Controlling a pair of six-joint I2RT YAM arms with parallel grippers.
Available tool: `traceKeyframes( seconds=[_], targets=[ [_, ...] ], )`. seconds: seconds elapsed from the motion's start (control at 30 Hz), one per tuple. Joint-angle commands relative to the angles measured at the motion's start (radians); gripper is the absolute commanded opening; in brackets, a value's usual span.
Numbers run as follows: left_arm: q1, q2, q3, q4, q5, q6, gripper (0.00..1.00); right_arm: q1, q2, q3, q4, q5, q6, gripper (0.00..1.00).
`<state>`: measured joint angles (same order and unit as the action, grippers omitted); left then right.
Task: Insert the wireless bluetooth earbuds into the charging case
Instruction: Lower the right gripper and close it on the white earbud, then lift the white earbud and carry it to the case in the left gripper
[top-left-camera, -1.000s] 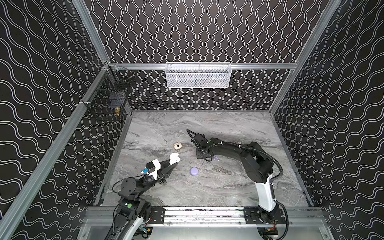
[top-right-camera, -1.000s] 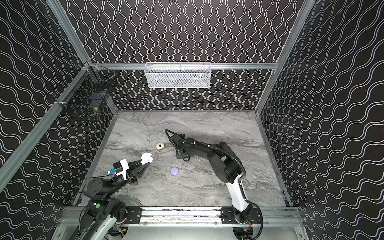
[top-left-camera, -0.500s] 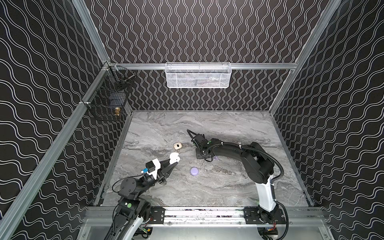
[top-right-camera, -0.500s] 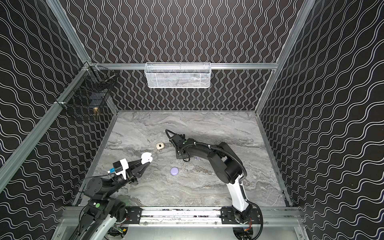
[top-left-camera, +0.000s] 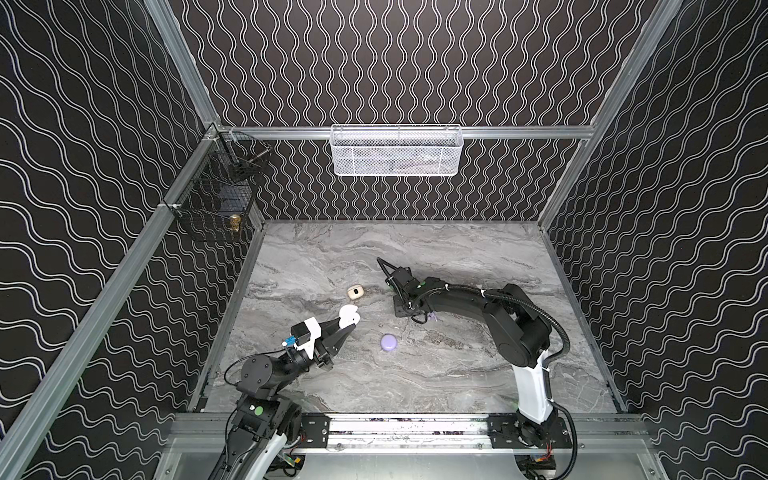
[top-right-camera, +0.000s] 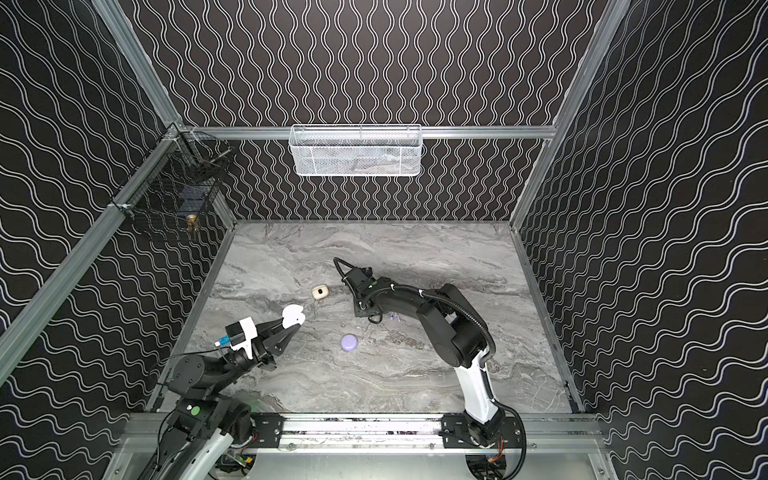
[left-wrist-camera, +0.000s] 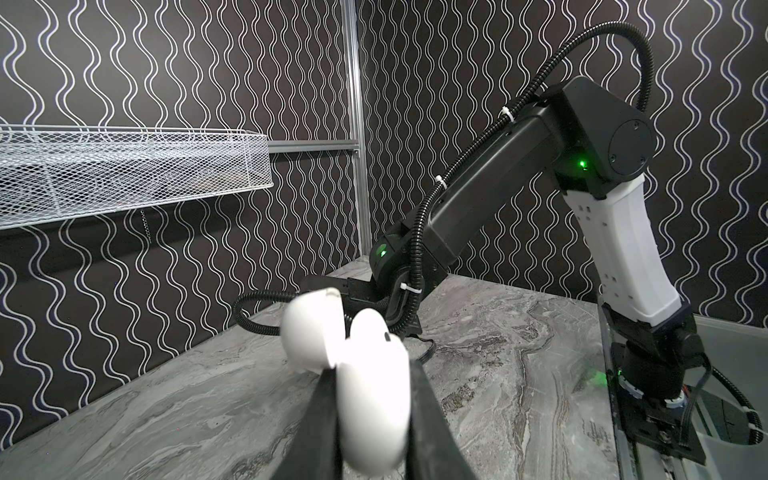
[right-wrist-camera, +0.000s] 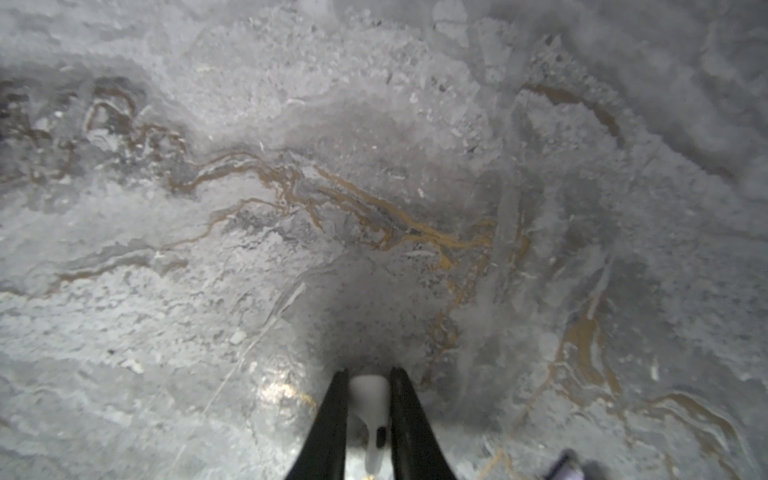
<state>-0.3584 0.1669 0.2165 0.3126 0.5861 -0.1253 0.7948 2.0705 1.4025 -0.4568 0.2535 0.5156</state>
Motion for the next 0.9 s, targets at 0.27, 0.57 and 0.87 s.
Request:
traceKeyframes(
  seconds=[0.27,0.57,0.87],
  targets=[
    [0.000,0.025,-0.006,0.049,0.009,0.010,0.00,0.002,-0.144,-0.054,-0.013,0.017,0.041,0.15],
    [-0.001,-0.005,-0.033,0.068,0.016,0.018,0.00,0.215,-0.521,-0.115,0.134,0.252,0.012,0.13],
    [-0.001,-0.021,-0.057,0.143,0.073,0.004,0.00,0.561,-0.815,-0.295,0.582,0.412,-0.203,0.12]
  ],
)
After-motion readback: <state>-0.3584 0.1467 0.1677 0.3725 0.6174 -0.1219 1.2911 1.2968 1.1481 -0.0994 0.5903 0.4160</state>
